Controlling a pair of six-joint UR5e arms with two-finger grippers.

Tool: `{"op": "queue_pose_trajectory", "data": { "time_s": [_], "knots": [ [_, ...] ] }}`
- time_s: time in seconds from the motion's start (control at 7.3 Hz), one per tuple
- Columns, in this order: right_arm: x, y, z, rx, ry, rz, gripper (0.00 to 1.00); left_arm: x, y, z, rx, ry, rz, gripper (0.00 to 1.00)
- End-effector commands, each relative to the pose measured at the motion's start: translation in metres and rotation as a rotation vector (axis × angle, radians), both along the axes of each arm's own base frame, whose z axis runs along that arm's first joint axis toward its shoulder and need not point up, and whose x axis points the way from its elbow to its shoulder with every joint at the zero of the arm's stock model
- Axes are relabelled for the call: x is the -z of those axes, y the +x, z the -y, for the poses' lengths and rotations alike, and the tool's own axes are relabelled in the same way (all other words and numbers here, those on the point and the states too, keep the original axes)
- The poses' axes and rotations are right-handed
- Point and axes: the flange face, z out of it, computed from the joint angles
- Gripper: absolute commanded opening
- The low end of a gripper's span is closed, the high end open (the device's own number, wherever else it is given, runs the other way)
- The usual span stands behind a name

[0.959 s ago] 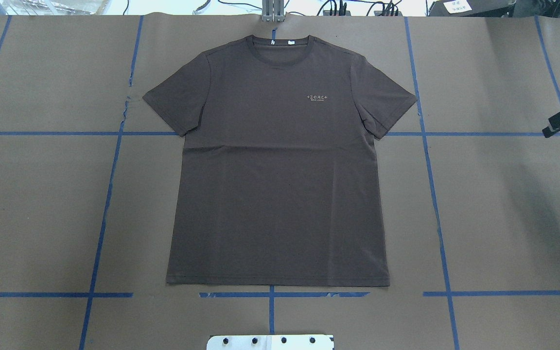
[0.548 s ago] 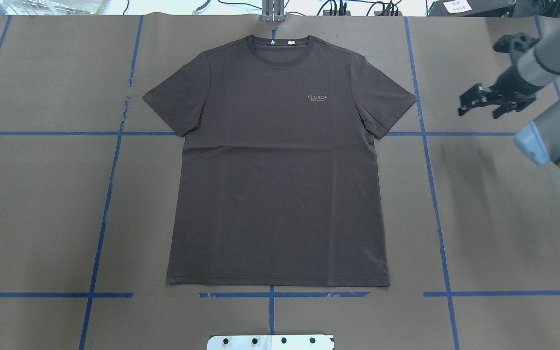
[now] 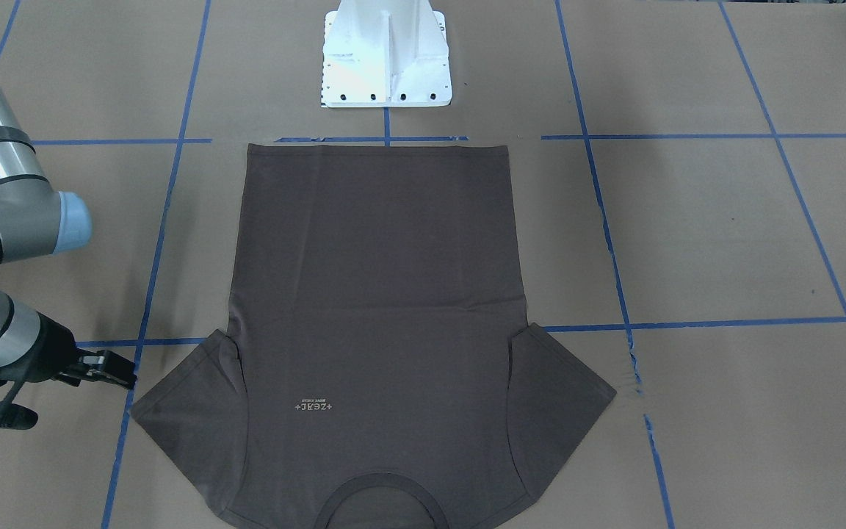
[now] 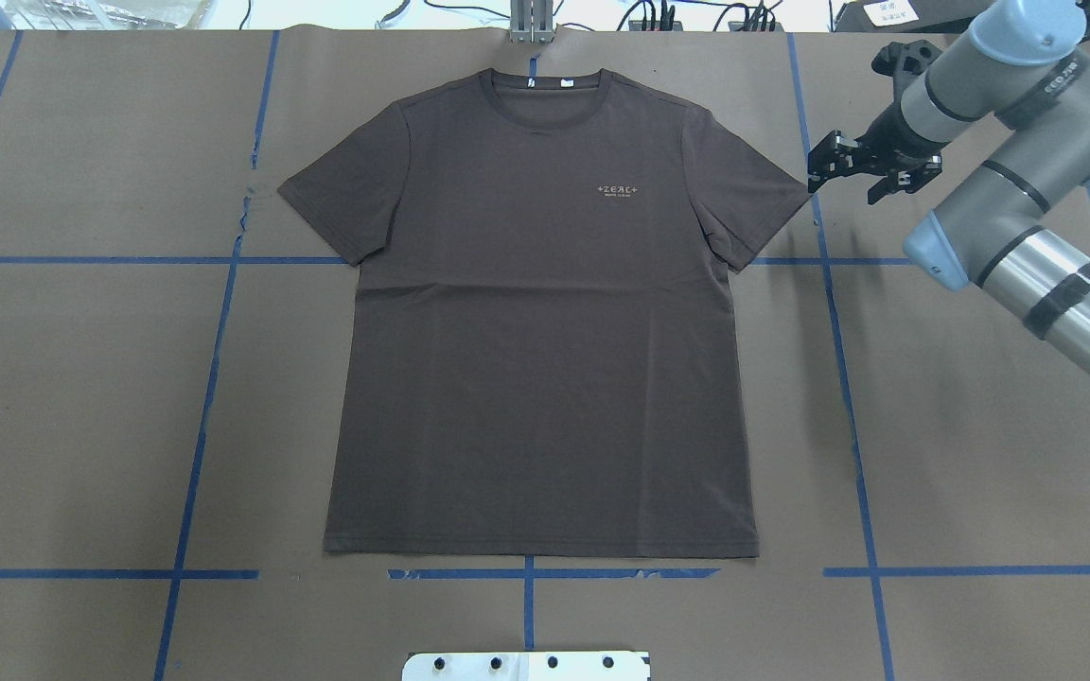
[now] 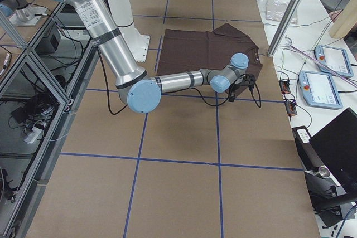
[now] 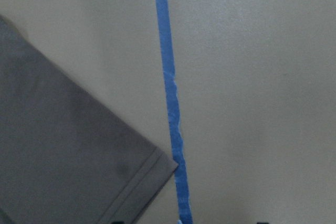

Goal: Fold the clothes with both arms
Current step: 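Move the right gripper toward the sleeve nearest it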

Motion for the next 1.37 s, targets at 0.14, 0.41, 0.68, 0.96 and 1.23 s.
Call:
{"op": "queue_pose_trajectory", "data": {
  "time_s": [0.14, 0.41, 0.68, 0.96, 1.23],
  "knots": [
    [0.004, -0.036, 0.02, 0.004, -0.039, -0.027, 0.81, 0.0, 0.0, -0.001, -0.001, 0.002, 0.001, 1.0],
    [0.0, -0.052, 0.026, -0.003, -0.038, -0.066, 0.77, 0.0, 0.0, 0.0, -0.002, 0.002, 0.001, 1.0],
    [-0.005, -0.051, 0.026, -0.003, -0.045, -0.071, 0.62, 0.001, 0.0, 0.0, -0.001, 0.003, 0.001, 1.0],
    [-0.005, -0.052, 0.026, -0.005, -0.046, -0.072, 0.21, 0.001, 0.0, 0.0, 0.001, 0.001, 0.0, 1.0],
    [0.001, -0.051, 0.028, -0.008, -0.041, -0.066, 0.0, -0.001, 0.0, -0.001, 0.001, -0.005, -0.002, 1.0]
  ]
}}
